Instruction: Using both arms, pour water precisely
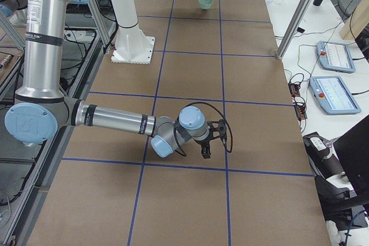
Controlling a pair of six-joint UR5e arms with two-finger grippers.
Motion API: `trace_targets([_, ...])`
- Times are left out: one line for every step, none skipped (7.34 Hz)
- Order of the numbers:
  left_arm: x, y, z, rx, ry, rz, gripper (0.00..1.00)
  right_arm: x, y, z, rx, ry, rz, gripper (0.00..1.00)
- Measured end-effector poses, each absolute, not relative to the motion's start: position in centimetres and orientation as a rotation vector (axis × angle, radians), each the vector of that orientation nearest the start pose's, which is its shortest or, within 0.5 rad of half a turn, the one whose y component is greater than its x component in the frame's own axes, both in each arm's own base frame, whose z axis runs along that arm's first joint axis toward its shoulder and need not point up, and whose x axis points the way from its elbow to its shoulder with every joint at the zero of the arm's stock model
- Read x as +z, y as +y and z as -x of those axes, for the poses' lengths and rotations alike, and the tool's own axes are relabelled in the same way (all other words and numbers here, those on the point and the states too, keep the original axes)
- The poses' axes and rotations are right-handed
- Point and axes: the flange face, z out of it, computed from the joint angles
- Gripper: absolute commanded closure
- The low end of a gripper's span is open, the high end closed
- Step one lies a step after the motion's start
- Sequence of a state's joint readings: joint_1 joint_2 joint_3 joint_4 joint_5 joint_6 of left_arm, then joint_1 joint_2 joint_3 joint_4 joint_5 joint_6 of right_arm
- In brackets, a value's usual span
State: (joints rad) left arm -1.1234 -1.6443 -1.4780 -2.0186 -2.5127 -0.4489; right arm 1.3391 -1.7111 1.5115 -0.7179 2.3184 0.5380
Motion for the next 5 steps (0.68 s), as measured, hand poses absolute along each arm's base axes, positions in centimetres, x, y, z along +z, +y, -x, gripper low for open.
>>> trace_targets([61.6, -50.1, -18.0, 0.198, 1.003, 0.05, 1.0, 65.8, -45.2, 3.9, 0.039, -0.899, -0.307, 0.01])
trace_targets([62.4, -49.4, -17.6, 0.193, 0.998, 0.06, 0.83, 65.7, -45.2, 3.9, 0.038, -0.899, -0.308, 0.01])
trace_targets([63.1, -48.9, -17.4, 0.188, 0.993, 0.069, 0.51, 65.6, -45.3, 4.0, 0.038, -0.9, -0.31, 0.01])
trace_targets([63.6, -48.7, -17.2, 0.182, 0.987, 0.075, 0.01, 65.5, -45.4, 4.0, 0.038, -0.901, -0.311, 0.01])
trace_targets([63.8, -48.8, -17.0, 0.176, 0.985, 0.075, 0.0, 65.3, -45.6, 4.0, 0.039, -0.902, -0.315, 0.01])
